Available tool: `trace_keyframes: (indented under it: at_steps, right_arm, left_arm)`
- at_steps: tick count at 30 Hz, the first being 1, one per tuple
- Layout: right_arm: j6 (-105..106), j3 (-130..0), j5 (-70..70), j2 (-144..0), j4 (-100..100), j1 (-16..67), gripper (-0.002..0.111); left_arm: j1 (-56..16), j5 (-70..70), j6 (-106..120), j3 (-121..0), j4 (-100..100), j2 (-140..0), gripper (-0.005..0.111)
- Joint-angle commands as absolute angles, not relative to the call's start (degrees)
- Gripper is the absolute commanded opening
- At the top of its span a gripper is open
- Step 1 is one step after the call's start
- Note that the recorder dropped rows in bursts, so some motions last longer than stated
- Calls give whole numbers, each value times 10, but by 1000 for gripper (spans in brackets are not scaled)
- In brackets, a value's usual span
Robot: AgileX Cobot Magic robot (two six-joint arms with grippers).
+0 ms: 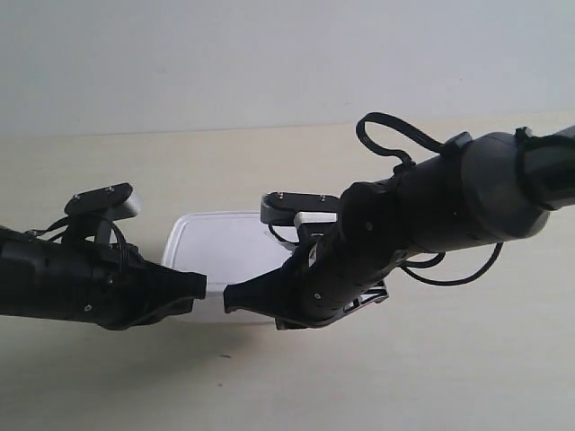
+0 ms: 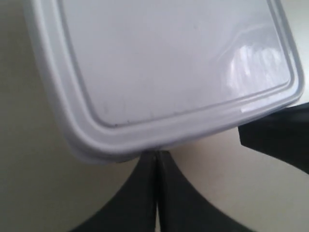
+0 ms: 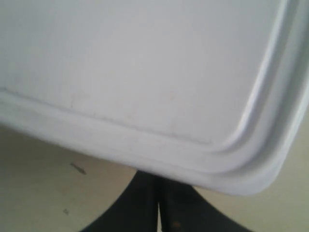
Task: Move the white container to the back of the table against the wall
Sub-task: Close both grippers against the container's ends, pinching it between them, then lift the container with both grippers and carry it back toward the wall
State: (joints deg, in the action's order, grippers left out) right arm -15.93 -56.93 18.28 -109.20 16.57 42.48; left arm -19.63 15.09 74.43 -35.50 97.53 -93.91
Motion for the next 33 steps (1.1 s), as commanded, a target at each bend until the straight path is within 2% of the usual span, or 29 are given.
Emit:
trace_keyframes:
  at_steps: [1, 19, 33]
  right_arm:
    - [-142, -596, 171, -1106, 163, 408, 0]
    - [-131, -683, 176, -1165, 144, 398, 0]
    - [-102, -690, 164, -1168, 146, 322, 0]
  left_arm:
    - [-201, 110, 768, -370, 976, -941, 0]
    - [-201, 83, 806, -453, 975, -1024, 0]
    - [-201, 67, 826, -502, 975, -1063, 0]
